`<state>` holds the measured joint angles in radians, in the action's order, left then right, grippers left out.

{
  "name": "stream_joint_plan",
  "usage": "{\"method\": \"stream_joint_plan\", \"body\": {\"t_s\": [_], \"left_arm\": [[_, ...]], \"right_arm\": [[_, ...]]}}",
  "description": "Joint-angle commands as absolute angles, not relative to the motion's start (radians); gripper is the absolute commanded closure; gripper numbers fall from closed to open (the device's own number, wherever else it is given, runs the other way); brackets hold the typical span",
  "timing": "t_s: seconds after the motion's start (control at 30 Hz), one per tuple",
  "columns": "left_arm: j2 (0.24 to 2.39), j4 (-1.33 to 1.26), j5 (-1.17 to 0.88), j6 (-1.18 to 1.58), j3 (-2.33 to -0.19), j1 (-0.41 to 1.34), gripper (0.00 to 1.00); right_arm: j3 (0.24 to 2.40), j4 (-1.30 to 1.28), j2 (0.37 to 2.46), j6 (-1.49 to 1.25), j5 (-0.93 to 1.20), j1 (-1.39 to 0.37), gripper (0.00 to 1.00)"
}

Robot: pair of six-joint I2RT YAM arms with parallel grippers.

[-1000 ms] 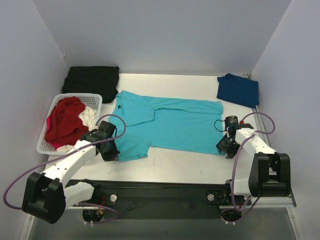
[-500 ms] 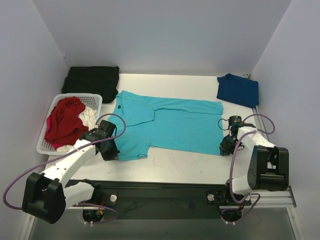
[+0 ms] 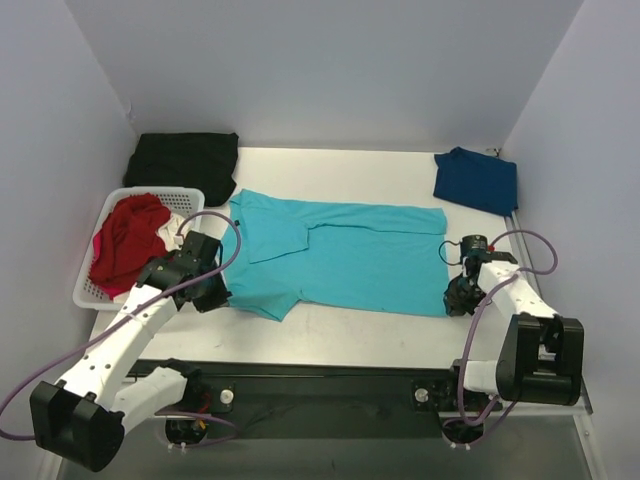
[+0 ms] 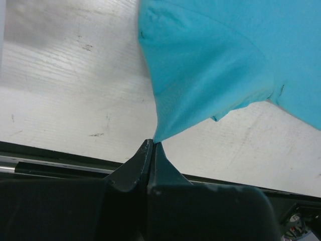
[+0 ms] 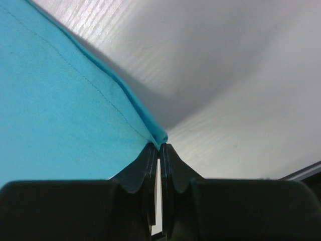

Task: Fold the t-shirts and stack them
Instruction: Grap the side of the flattened tshirt closest away from the robot with both arms

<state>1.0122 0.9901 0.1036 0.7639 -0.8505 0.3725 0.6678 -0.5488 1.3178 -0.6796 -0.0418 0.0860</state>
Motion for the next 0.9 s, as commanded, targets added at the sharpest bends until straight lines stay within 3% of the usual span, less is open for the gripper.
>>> {"method": "stream_joint_plan", "body": {"t_s": [0.0, 0.33, 0.87], "left_arm": [[0.996, 1.045, 0.095, 0.772, -0.893, 0.379, 1.0], [1.057, 1.009, 0.164, 0.738, -0.957, 0.379, 1.0], [1.403, 0.893, 0.245, 0.609, -1.301, 0.362, 1.0]], "right_arm": [[0.706, -0.663, 1.24, -0.686, -0.098, 0.092, 1.0], [0.84, -0.703, 1.216, -0.689, -0.104, 0.094, 1.0], [1.045, -0.634, 1.448, -0.71, -0.094, 0.094, 1.0]]}}
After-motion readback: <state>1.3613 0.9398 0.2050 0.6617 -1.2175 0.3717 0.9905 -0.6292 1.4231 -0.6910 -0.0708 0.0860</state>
